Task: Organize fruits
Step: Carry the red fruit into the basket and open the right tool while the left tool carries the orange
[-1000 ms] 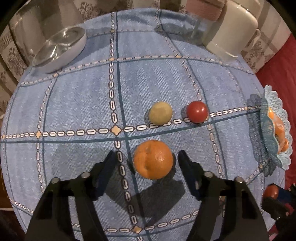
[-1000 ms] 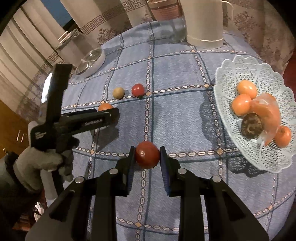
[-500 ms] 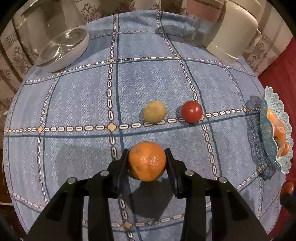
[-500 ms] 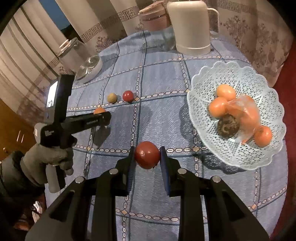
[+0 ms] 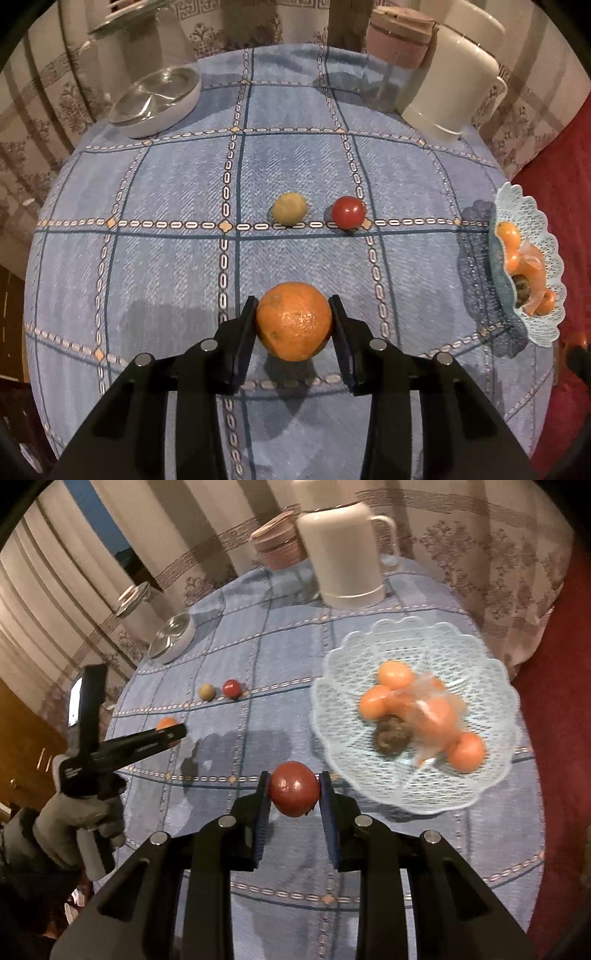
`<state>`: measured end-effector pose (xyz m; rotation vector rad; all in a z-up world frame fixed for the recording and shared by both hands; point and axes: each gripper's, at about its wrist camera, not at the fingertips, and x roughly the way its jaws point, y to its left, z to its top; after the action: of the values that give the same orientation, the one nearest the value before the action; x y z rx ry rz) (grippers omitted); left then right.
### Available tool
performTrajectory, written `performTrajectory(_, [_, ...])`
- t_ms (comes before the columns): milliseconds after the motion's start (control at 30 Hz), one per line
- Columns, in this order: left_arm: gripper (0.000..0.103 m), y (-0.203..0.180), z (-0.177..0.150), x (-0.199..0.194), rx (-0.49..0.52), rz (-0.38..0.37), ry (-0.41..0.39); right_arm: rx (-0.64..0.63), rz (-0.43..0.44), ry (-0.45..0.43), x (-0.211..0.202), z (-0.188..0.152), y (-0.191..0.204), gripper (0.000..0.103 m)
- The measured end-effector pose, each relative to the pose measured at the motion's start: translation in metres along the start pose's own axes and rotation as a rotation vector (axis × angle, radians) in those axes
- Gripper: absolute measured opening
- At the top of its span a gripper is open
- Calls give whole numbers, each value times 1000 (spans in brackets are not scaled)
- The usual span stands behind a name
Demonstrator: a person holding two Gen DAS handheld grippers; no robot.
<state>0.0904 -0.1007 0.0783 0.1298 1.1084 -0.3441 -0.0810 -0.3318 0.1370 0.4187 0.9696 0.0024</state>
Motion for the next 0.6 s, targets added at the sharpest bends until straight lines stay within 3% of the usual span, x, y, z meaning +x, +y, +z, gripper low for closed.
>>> performTrajectory(333, [39, -22, -26, -44, -50, 12, -56, 31, -39, -37, -26, -2, -57, 26])
performTrajectory(600, [39, -26, -48, -90, -104, 29, -115, 27, -29, -19, -11, 1, -80, 26])
